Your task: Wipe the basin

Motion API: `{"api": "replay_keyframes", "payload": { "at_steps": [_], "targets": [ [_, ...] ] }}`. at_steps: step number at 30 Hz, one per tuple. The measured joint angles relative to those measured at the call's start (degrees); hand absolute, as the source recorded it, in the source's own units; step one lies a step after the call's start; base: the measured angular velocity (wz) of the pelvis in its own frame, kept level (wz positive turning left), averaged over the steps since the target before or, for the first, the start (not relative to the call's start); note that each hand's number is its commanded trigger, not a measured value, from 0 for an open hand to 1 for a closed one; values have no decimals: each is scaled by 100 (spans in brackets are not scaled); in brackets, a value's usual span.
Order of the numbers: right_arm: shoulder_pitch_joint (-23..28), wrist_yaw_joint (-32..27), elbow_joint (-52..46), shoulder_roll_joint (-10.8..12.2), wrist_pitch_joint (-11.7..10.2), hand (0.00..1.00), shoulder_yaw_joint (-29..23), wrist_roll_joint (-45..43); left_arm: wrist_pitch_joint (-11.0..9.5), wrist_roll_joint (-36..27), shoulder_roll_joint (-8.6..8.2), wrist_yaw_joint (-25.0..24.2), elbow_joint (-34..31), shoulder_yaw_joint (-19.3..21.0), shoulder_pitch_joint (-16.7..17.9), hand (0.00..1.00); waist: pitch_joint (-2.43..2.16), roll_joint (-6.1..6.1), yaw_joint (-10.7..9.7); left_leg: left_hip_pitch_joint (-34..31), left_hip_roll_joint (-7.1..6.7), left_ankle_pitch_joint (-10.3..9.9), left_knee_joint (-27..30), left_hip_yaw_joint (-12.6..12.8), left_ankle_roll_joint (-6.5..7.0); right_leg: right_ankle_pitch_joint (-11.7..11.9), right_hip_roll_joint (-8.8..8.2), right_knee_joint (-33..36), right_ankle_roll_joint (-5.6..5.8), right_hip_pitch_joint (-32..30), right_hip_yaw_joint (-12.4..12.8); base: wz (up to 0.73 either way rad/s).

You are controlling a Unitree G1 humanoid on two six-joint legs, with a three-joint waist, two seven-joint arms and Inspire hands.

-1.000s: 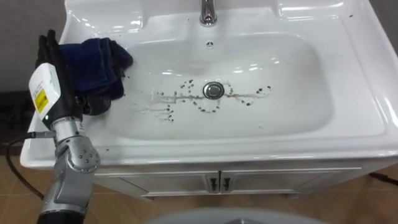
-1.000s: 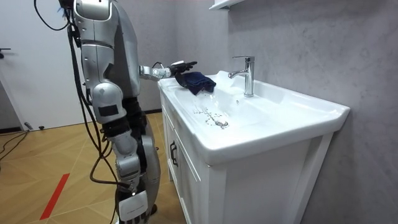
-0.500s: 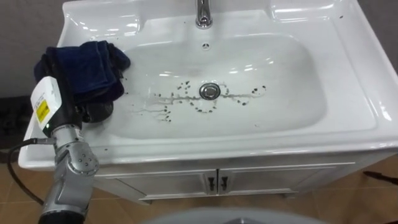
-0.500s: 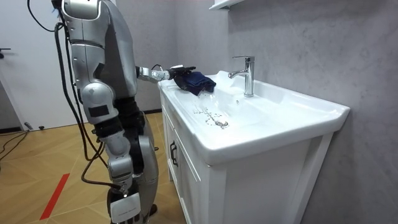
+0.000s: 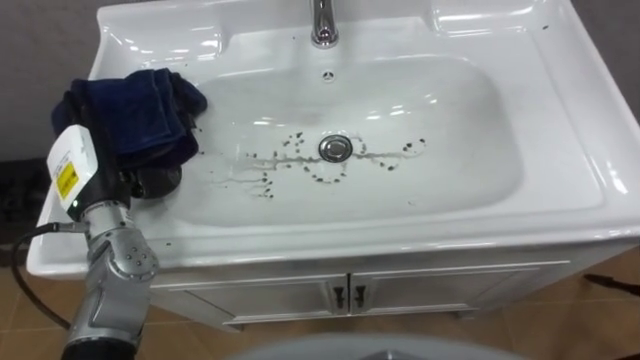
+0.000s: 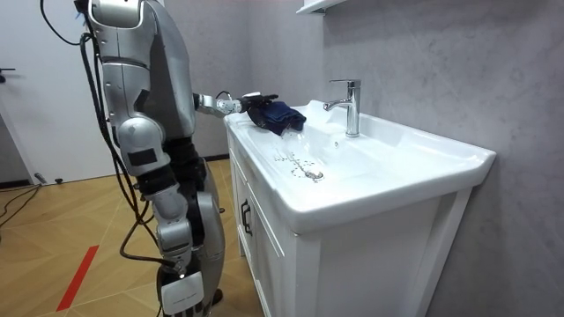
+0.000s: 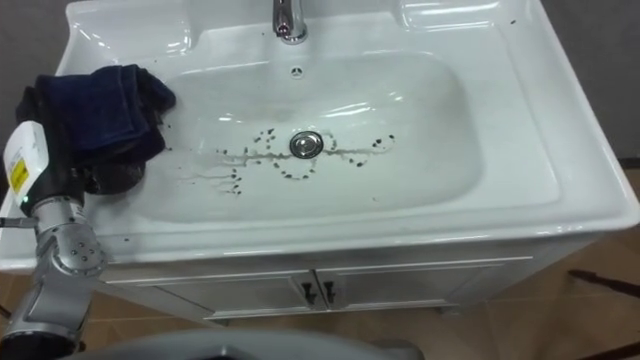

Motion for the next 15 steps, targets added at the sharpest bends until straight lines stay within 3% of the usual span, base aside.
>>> {"api": "replay_keyframes", "payload": {
  "at_steps": [15],
  "targets": [
    [24,-119,13,13,21,0,20,-3,61,8,14,32,0,91,-334,0,7,82,7,-78,21,10,-27,-1,-17,19,27,2,-26,-96,-2,0]
  ]
}}
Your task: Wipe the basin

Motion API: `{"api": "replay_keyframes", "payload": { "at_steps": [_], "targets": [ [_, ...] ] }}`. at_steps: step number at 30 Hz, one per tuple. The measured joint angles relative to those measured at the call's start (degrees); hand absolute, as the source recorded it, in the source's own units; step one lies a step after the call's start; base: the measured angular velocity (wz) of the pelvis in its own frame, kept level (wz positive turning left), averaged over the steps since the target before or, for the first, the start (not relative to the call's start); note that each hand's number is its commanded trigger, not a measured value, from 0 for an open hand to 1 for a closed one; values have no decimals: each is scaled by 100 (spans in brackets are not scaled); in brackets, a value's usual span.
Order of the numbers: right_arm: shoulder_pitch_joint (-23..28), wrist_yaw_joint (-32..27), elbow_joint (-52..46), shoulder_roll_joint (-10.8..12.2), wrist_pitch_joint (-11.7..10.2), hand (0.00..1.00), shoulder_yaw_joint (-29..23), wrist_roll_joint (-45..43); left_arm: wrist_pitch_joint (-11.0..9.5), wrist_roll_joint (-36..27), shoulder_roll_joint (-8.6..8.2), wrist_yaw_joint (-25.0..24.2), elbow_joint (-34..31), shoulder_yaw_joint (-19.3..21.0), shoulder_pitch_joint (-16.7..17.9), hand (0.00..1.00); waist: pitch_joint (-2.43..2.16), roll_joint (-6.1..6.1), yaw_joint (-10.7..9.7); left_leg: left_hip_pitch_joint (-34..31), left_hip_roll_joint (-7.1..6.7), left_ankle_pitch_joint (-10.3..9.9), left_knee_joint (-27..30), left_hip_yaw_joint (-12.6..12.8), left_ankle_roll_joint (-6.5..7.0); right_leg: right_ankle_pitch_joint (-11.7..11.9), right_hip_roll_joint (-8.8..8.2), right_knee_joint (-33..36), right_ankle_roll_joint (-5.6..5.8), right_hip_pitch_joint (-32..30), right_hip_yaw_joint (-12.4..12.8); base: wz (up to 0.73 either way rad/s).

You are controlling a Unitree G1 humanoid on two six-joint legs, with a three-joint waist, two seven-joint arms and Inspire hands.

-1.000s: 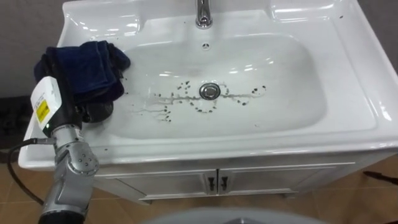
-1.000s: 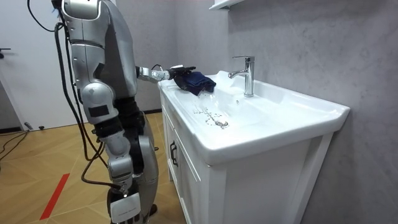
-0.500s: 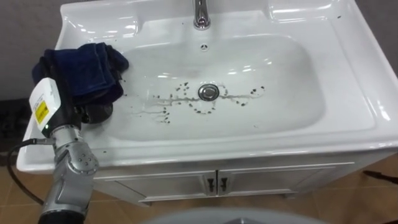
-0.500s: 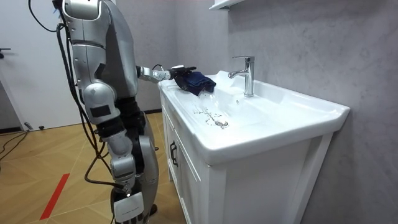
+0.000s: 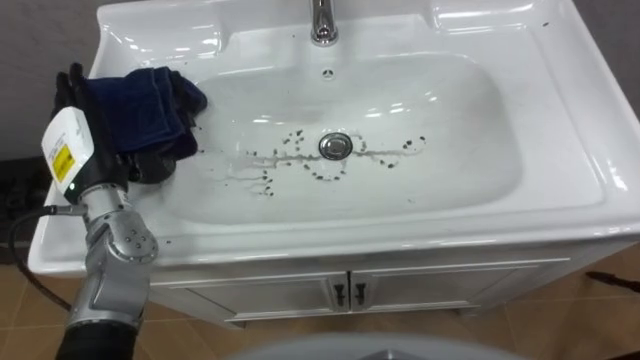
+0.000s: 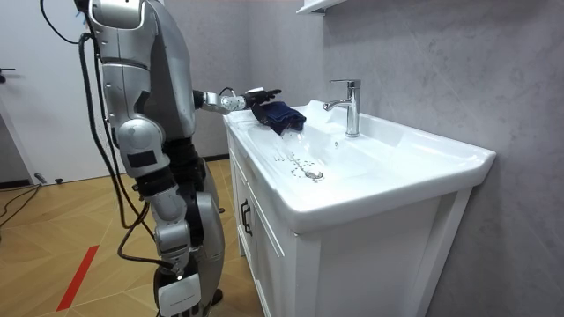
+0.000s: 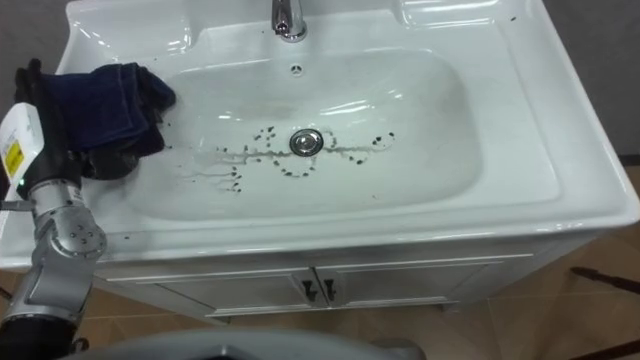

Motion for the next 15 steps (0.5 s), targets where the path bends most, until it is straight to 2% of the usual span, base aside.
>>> {"api": "replay_keyframes", "payload": {
  "at_steps": [5,9,15],
  "targets": [
    [3,-44,35,5,-52,0,0,1,-1,4,0,13,0,144,-19,0,11,5,-22,1,-2,0,9,-3,0,0,-3,-9,0,6,13,0],
    [-2,-44,34,5,-56,0,-1,-1,-1,6,0,16,0,145,-21,0,45,6,-34,-3,-2,1,9,-3,0,0,-2,-9,0,6,16,0],
    [62,-45,34,5,-49,0,-2,1,18,6,0,14,14,145,-20,0,48,8,-62,-43,1,0,7,-6,1,0,1,-4,0,7,13,0]
  ]
}}
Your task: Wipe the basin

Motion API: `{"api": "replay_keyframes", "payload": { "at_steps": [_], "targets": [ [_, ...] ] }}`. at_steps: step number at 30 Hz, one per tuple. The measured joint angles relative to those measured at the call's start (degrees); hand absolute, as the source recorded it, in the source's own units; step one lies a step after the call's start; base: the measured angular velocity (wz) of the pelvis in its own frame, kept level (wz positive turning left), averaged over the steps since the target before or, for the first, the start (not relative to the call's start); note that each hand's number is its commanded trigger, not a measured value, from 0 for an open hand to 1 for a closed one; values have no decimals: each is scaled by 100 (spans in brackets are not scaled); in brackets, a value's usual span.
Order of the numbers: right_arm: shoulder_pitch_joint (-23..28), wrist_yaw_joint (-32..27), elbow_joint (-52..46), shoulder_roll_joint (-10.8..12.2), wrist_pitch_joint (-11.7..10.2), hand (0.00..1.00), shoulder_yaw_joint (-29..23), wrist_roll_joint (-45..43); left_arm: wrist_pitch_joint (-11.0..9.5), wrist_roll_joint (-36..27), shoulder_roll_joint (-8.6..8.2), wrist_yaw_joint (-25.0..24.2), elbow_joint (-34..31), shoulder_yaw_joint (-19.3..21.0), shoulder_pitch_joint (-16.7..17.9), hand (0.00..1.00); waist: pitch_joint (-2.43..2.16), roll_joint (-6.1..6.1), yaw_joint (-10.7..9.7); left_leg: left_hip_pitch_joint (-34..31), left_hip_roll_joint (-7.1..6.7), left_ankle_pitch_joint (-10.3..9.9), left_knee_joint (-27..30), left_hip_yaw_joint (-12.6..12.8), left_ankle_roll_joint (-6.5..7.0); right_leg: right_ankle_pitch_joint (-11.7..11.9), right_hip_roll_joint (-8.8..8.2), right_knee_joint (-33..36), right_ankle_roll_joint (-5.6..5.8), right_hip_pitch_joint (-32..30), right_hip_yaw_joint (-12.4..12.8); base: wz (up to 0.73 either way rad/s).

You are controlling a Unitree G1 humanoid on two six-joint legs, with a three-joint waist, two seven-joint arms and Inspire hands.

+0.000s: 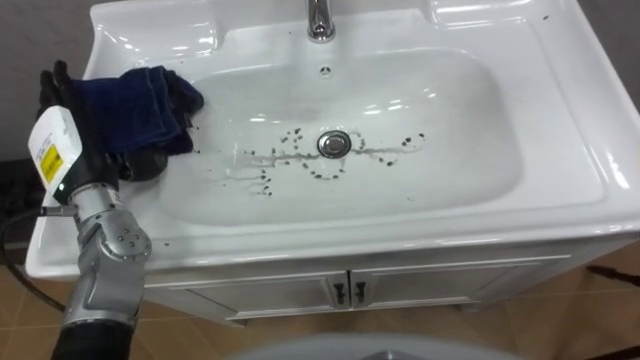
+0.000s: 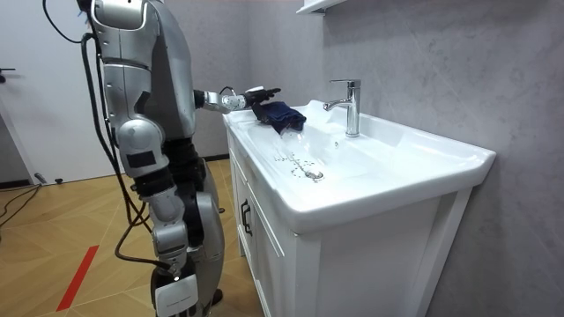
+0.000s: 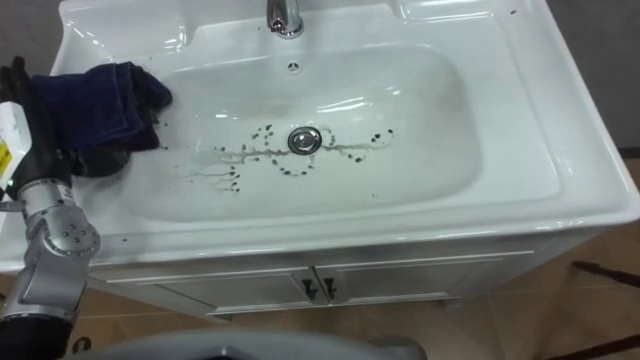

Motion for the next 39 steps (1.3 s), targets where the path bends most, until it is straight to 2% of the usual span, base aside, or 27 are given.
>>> {"api": "replay_keyframes", "payload": {
  "at_steps": [7,9,14,32,39],
  "targets": [
    [31,-31,-3,-1,8,0,5,-17,36,60,1,-35,103,-2,-28,0,4,60,-82,3,3,0,1,3,0,1,5,15,-2,-11,22,0],
    [26,-30,-4,0,3,0,5,-17,36,80,0,-76,221,-5,-134,0,6,69,-92,4,3,0,-1,3,-1,1,6,14,-2,-11,25,0],
    [22,-36,-6,0,-3,0,3,-12,41,260,2,-209,287,-5,-204,0,8,63,-103,11,2,0,-3,21,0,1,6,14,-2,-3,82,-1],
    [25,-57,-3,1,-5,0,-5,-22,21,268,2,-424,633,-5,-353,0,15,44,-116,36,10,0,4,27,0,1,14,11,-2,-10,115,0],
    [-47,10,-169,-2,15,0,-13,-395,31,268,2,-658,926,-5,-560,0,7,65,-113,16,8,0,5,9,0,1,13,4,-3,-36,88,0]
  ]
}}
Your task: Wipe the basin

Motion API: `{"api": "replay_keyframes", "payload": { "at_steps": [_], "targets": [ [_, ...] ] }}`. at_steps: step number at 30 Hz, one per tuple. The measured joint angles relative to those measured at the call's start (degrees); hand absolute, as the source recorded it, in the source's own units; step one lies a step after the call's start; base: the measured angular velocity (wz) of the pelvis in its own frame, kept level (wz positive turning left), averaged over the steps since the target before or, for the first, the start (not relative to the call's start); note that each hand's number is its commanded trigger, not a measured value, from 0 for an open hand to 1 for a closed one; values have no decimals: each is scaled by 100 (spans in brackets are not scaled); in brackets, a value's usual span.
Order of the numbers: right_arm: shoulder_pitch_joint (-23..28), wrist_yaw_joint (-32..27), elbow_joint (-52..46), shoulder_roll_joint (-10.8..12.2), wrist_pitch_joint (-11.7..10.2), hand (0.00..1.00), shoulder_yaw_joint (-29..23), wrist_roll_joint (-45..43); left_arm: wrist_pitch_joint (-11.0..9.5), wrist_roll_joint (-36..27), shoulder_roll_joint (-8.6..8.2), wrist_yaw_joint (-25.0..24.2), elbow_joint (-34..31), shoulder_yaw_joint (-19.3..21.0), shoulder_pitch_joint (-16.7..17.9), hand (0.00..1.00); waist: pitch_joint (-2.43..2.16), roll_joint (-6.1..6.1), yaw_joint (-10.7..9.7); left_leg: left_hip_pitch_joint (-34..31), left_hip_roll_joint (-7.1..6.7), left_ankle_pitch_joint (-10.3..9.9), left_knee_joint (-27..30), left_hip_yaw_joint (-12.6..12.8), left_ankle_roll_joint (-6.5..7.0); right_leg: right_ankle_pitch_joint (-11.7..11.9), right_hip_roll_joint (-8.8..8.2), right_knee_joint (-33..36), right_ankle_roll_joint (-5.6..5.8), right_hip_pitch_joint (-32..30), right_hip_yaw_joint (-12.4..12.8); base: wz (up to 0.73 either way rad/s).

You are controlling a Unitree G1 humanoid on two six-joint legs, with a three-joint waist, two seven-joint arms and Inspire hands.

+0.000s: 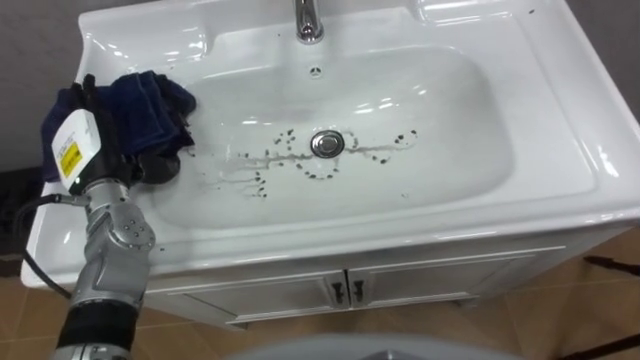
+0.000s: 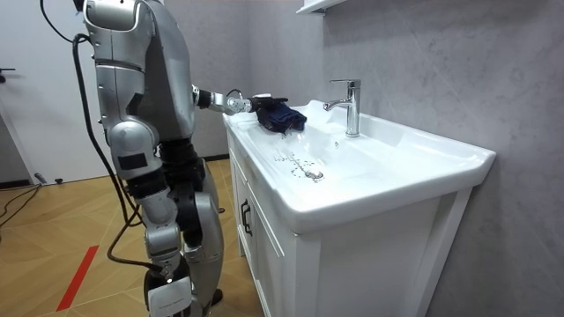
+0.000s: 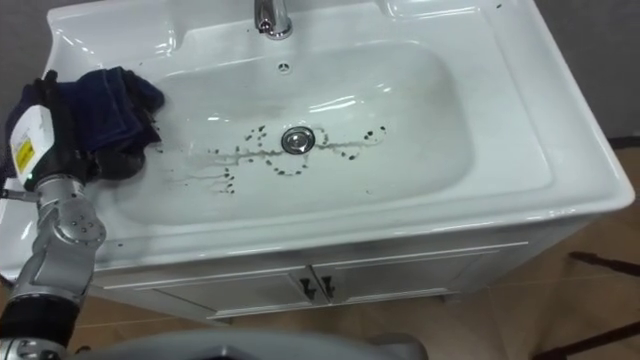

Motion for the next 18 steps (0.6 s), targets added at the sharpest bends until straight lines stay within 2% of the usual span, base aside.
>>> {"api": "replay_keyframes", "payload": {
  "at_steps": [3,10,11,12,13,14,18],
  "targets": [
    [-89,-5,-98,-19,-10,0,25,-341,-1,-2,-1,-8,0,-1,1,0,-12,15,29,5,-6,1,-3,25,0,0,-1,5,0,-5,31,-3],
    [-281,6,-66,-22,-10,0,137,-429,14,-1,-1,-7,1,-1,-1,0,-28,33,26,8,-7,1,15,17,1,0,-1,4,0,-1,27,0],
    [-299,5,-64,-22,-9,0,138,-467,14,-1,-1,-7,1,-1,-1,15,-28,31,27,9,-7,1,16,16,1,0,-1,4,0,1,25,0],
    [-307,5,-52,-22,-9,0,139,-479,14,-1,-1,-7,4,-1,-1,61,-27,28,27,10,-7,1,16,16,1,0,-1,4,0,0,26,0],
    [-315,5,-39,-23,-4,0,139,-480,11,-1,-1,-8,46,-1,-12,88,-27,25,31,18,-7,1,14,17,1,0,-1,-2,0,5,27,0],
    [-316,4,-39,-23,-4,0,144,-481,13,-3,-1,-11,98,-1,-33,100,-26,22,30,35,-7,1,14,17,1,0,-1,-2,0,18,28,0],
    [-292,1,-52,-17,58,0,132,-544,93,-4,-1,-145,355,2,-272,100,-26,22,23,57,-7,5,10,19,3,0,1,-3,0,33,41,0]
  ]
}}
